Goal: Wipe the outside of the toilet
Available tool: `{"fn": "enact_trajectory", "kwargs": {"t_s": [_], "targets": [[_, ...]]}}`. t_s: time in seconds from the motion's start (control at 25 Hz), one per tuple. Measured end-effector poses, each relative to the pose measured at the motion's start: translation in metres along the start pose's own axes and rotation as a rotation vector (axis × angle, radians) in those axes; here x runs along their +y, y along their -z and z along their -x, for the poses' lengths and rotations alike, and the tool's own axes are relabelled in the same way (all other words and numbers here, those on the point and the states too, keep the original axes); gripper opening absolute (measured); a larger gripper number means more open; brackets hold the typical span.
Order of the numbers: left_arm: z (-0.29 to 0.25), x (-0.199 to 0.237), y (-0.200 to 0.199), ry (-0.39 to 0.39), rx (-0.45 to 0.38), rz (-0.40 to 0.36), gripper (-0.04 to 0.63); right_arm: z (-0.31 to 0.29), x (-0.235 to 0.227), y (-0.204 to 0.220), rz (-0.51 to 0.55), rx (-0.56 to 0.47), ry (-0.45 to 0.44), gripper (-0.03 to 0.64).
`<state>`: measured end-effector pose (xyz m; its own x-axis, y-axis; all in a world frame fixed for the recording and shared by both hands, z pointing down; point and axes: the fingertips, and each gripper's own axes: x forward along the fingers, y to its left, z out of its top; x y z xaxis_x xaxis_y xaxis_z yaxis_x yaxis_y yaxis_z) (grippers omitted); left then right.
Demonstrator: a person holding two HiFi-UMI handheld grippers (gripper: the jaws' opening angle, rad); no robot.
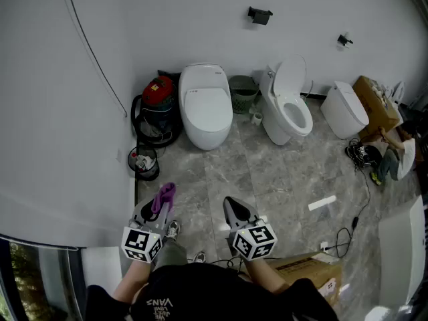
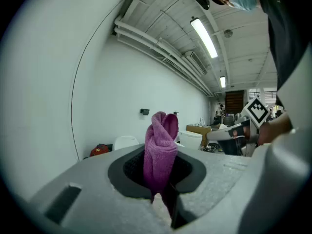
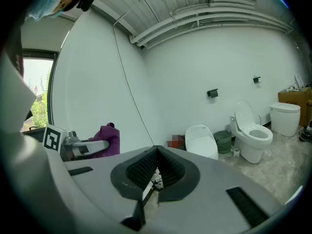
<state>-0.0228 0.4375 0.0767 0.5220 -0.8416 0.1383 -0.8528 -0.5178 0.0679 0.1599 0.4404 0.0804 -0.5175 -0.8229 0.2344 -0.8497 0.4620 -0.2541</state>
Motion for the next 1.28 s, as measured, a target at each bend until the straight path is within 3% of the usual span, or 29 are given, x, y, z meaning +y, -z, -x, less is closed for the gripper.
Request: {"fn": "enact_trajectory", "kwargs": {"t_s": [0.32, 1.0, 1.28], "targets": [[-0.033, 0.038, 0.007, 0.014, 0.016, 0.019, 0.058, -0.042, -0.01, -0.005, -0.057, -0.01, 0.008, -0.002], [-0.156, 0.206, -0.023, 0.116, -0.018, 0.048, 0.058, -0.224, -0.023, -0.061, -0.047, 0.018, 0.138, -0.002], [-0.176, 0.263, -0.02, 0.098, -0.034, 0.071, 0.058, -0.278, -0.018, -0.071, -0.048, 0.014, 0.137, -0.002]]}}
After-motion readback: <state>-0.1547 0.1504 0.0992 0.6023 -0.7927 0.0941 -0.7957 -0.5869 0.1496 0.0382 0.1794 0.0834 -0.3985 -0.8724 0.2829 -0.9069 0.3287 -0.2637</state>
